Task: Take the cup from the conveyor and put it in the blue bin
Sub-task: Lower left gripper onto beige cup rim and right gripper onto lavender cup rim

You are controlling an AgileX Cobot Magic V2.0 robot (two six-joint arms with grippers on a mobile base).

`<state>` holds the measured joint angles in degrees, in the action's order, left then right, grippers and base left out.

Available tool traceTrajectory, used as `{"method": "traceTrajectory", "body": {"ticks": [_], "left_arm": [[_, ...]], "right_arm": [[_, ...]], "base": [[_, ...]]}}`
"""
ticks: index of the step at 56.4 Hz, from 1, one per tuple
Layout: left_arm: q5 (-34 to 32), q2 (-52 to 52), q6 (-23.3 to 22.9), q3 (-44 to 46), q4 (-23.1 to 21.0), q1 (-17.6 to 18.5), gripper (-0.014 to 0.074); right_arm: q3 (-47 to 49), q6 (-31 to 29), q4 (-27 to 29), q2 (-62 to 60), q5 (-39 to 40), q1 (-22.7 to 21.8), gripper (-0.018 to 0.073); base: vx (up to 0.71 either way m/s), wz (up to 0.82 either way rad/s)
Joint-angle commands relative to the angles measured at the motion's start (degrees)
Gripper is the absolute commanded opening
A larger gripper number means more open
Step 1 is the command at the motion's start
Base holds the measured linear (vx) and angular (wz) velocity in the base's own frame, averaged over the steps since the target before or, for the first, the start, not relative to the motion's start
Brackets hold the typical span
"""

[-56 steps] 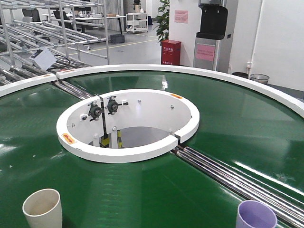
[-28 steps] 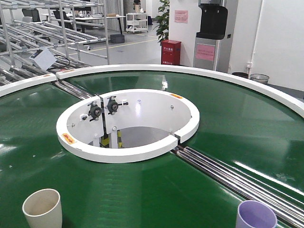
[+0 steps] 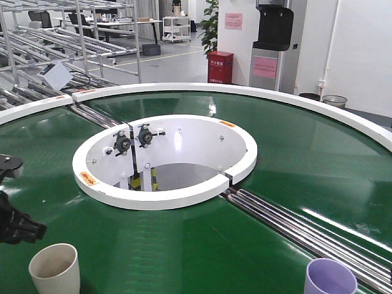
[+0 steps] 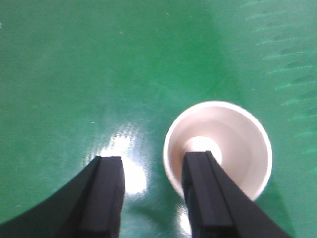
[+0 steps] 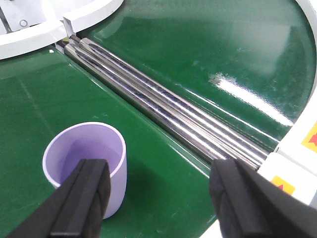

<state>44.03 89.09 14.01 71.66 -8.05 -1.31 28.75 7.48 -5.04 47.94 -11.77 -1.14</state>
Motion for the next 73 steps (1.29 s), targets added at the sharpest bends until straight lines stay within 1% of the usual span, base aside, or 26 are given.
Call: {"method": "traceTrajectory", "body": {"ticks": [1, 5, 16, 28, 35, 39, 45, 55, 61, 67, 73], "left_arm": [[1.1, 1.3, 1.0, 5.0, -1.8, 0.4, 0.0425], [1.3, 3.3, 2.6, 6.0, -2.1, 0.4, 0.0425], [0.2, 7.6, 2.6, 6.0, -2.0, 0.4, 0.0425], [-4.1, 11.1, 2.6, 6.0, -2.0, 0.4, 0.0425], [-4.6, 11.6, 2.6, 6.0, -2.1, 0.4, 0.0413], [-4.9, 11.6, 2.6, 6.0, -2.1, 0.4, 0.0393], [-4.9, 11.6, 2.6, 6.0, -2.3, 0.4, 0.0347], [-4.7, 11.6, 2.6, 6.0, -5.2, 0.4, 0.0229], [-4.8, 11.6, 2.6, 6.0, -7.4, 0.4, 0.0162], [-4.9, 11.6, 2.6, 6.0, -7.7, 0.4, 0.0114], [-4.9, 11.6, 2.6, 6.0, -7.7, 0.4, 0.0084]], "right_arm": [[2.1, -0.1, -0.6, -0.1, 4.5, -0.2, 0.0501], [2.1, -0.1, -0.6, -0.1, 4.5, -0.2, 0.0501], [2.1, -0.1, -0.6, -0.1, 4.3, -0.2, 0.0501], [2.0, -0.1, -0.5, -0.1, 4.1, -0.2, 0.0501], [2.4, 0.3, 1.8, 0.2, 4.1, -0.2, 0.0501], [4.2, 0.3, 2.9, 1.9, 1.1, -0.2, 0.0501], [9.3, 0.3, 4.0, 7.3, -6.8, -0.2, 0.0501], [20.6, -0.4, 4.0, 18.9, -16.9, -0.2, 0.0501], [26.3, -3.5, 4.0, 25.4, -21.2, -0.2, 0.0501], [31.9, -6.9, 4.2, 30.9, -25.7, -0.2, 0.0501], [35.9, -8.0, 4.3, 35.3, -29.9, -0.2, 0.0501]], "base": [[0.0, 0.0], [0.0, 0.0], [0.0, 0.0], [0.0, 0.0], [0.0, 0.0], [0.0, 0.0], [0.0, 0.0], [0.0, 0.0], [0.0, 0.0], [0.0, 0.0], [0.0, 0.0]]}}
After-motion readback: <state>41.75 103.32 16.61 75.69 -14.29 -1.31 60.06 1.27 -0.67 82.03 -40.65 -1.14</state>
